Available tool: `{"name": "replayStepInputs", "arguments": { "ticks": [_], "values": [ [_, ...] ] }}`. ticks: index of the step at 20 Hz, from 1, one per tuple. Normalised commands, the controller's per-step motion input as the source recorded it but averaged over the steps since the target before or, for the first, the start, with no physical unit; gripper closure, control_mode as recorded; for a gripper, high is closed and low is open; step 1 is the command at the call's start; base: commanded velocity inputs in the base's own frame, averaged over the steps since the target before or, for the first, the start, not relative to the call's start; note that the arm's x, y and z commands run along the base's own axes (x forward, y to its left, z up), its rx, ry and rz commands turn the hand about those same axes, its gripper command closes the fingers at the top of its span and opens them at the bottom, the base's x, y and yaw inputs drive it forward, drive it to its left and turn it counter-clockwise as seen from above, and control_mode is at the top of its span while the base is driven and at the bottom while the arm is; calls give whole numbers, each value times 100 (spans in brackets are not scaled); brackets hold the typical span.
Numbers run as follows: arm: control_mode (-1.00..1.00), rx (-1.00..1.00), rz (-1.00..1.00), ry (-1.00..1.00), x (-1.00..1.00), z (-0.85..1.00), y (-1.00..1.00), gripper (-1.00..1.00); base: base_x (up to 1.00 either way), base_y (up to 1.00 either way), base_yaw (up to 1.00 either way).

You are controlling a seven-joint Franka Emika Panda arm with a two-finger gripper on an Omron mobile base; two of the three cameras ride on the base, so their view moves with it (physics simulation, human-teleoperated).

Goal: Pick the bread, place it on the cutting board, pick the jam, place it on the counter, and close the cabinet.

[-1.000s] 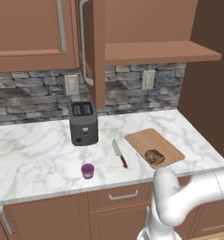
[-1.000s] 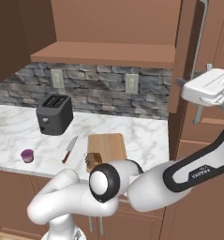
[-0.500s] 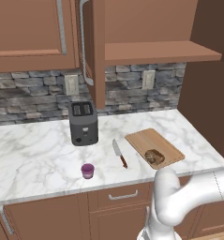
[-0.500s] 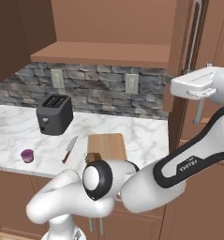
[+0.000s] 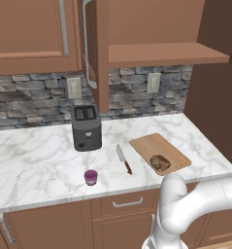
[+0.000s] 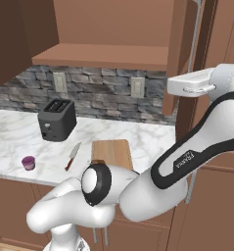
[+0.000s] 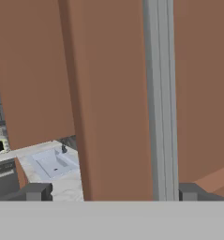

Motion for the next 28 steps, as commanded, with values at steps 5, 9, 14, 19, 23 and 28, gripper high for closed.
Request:
{"name": "replayStepInputs", "arguments": {
  "ticks": [5, 9, 14, 19, 23, 28],
  "values": [
    [-100, 1, 4, 0, 0, 0, 32, -100, 0, 0, 0],
    [-100, 3, 9, 0, 0, 0, 32, -100, 0, 0, 0],
    [-100, 3, 9, -1, 0, 0, 33, -100, 0, 0, 0],
    [-100, 2, 2, 0, 0, 0, 38, -100, 0, 0, 0],
    [-100, 0, -4, -2, -14, 0, 37, -100, 0, 0, 0],
    [-100, 0, -14, -4, -24, 0, 41, -100, 0, 0, 0]
  ]
}}
